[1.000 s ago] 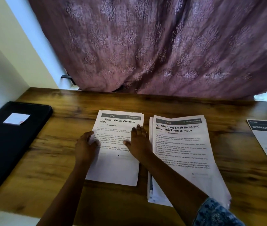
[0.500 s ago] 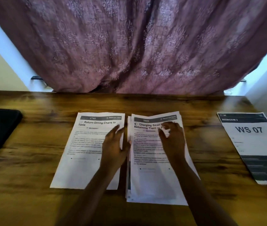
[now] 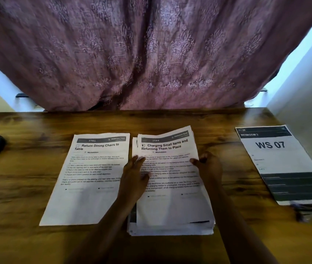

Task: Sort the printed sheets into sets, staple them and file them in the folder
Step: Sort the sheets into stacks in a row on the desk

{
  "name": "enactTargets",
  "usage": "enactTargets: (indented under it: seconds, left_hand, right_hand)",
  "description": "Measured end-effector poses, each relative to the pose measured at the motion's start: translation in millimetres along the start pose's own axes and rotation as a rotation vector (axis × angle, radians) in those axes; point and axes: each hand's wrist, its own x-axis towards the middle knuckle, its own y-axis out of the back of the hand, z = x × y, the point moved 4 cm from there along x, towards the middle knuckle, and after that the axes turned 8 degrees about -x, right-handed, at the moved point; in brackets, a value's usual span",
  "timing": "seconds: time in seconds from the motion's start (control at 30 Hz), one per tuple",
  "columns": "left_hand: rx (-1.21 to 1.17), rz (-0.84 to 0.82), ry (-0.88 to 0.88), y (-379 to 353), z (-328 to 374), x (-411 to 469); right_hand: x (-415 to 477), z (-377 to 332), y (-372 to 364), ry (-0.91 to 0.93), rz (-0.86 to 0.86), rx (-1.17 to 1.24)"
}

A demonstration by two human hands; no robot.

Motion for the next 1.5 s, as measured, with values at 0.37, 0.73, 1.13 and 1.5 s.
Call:
enactTargets:
  seconds: [0.37,0.73,1.13,1.5]
  left_hand:
    - [0.117,-0.028,0.009,-3,15,2]
    - [0.291,-0.205,-0.405,-100,136,9]
    - [0.577,-0.194,-0.352,-141,127,13]
    - [0.655,-0.325,-0.428,-152,141,24]
  right_hand:
    - [14,8,25,0.077,-0.03,-0.044]
    - [93,70,124,0.068,0.07,-0.257]
    - [92,92,114,0.126,0.033,-0.199]
    - [96,94,85,0.284,0.008,-0.26]
